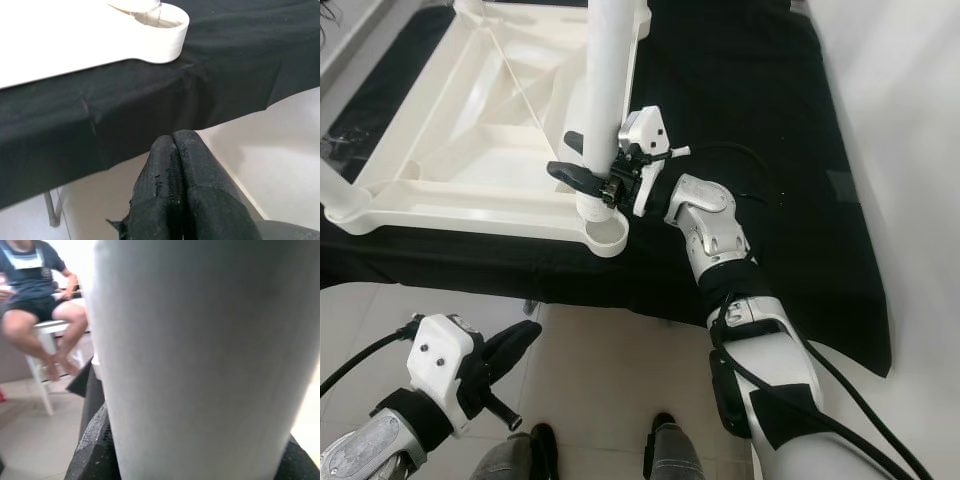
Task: Building children table
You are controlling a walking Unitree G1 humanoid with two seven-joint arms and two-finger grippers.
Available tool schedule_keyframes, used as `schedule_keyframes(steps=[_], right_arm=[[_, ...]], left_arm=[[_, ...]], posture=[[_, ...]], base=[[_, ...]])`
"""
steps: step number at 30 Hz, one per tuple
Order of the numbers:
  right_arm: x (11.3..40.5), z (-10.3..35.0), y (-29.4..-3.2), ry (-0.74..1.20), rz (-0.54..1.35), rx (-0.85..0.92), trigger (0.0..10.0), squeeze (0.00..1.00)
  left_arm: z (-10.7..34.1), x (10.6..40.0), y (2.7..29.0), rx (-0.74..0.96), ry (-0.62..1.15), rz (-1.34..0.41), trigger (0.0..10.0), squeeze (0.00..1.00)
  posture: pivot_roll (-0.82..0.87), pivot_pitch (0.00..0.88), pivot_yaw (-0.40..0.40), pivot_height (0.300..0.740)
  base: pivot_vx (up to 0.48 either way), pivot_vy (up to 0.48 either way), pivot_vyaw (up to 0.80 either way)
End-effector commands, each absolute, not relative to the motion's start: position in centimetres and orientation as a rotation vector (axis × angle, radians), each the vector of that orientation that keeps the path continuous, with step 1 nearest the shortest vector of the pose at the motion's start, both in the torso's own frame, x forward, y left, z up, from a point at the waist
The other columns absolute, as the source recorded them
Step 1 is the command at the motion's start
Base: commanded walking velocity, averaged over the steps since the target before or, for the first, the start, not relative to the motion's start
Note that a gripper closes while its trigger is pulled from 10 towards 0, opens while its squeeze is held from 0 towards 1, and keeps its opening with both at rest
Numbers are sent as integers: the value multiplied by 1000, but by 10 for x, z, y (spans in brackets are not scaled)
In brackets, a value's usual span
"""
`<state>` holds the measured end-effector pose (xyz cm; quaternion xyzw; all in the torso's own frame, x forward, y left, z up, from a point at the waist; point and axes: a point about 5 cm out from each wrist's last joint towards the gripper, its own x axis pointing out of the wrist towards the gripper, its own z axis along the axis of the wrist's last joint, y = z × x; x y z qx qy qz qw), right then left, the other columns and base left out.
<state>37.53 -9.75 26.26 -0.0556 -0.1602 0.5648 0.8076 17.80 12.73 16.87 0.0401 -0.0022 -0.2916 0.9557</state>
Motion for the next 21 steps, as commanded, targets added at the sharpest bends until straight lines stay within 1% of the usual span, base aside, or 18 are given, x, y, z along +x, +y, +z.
schedule_keyframes(steps=[1, 2, 4, 8, 15, 21], right_arm=[[371, 255, -93, -317, 1317, -128, 10000, 0], [371, 255, -93, -317, 1317, -128, 10000, 0], [368, 249, -94, -280, 1395, -152, 10000, 0], [370, 245, -98, -236, 1422, -147, 10000, 0], [372, 243, -103, -197, 1435, -150, 10000, 0], [376, 245, -105, -181, 1409, -142, 10000, 0]], left_arm=[[168, 173, 126, 77, 8, -595, 10000, 0], [168, 173, 126, 77, 8, -595, 10000, 0], [168, 173, 125, 76, 9, -595, 10000, 0], [168, 171, 125, 74, 12, -597, 10000, 0], [168, 167, 125, 73, 17, -600, 10000, 0], [169, 162, 125, 69, 27, -604, 10000, 0]], posture=[[52, 275, -14, 740], [52, 275, -14, 740], [55, 277, -11, 740], [57, 277, -11, 740], [63, 281, -7, 740], [78, 291, -3, 740]], base=[[0, 0, 0], [0, 0, 0], [0, 0, 0], [0, 0, 0], [0, 0, 0], [0, 0, 0]])
